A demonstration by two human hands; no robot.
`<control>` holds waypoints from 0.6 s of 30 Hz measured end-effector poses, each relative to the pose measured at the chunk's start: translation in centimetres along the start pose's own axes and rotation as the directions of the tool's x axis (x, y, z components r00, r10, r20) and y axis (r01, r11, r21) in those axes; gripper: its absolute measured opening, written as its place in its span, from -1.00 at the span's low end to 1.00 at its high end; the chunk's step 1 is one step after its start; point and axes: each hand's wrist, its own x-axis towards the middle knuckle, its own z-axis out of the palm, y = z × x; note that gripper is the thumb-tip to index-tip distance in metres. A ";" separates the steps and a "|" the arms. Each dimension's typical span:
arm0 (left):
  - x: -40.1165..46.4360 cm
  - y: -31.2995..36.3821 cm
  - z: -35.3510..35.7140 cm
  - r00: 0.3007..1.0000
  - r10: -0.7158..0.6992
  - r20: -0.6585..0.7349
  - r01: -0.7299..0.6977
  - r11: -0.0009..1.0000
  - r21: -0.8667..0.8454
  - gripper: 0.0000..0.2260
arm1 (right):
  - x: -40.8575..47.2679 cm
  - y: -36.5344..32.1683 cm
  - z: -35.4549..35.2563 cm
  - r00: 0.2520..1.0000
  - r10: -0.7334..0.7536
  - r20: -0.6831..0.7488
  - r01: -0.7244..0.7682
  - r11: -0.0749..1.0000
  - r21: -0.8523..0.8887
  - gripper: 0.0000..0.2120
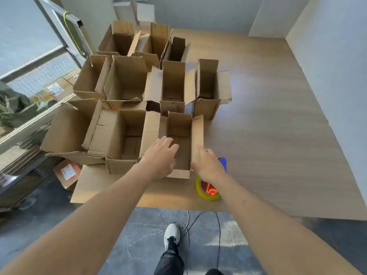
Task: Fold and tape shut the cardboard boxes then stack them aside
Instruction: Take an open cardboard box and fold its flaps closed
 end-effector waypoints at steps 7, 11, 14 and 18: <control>2.7 -2.0 1.5 0.999 0.039 0.029 -0.040 0.999 0.020 -0.63 | 2.6 0.7 2.4 0.979 0.197 -0.051 -0.168 0.923 0.347 -0.12; 2.9 -2.1 1.3 0.999 0.025 0.047 -0.025 1.000 0.010 -0.60 | 2.4 0.9 1.5 0.985 0.161 -0.062 -0.117 0.888 0.444 -0.14; 2.9 -2.3 0.7 0.998 0.021 0.061 -0.023 1.000 0.019 -0.58 | 2.2 0.9 0.1 0.988 0.126 -0.094 -0.065 0.871 0.487 -0.14; 3.0 -2.0 -0.6 0.997 -0.007 0.078 0.006 1.000 0.013 -0.62 | 1.8 1.2 -2.1 0.984 0.137 -0.114 -0.056 0.845 0.532 -0.15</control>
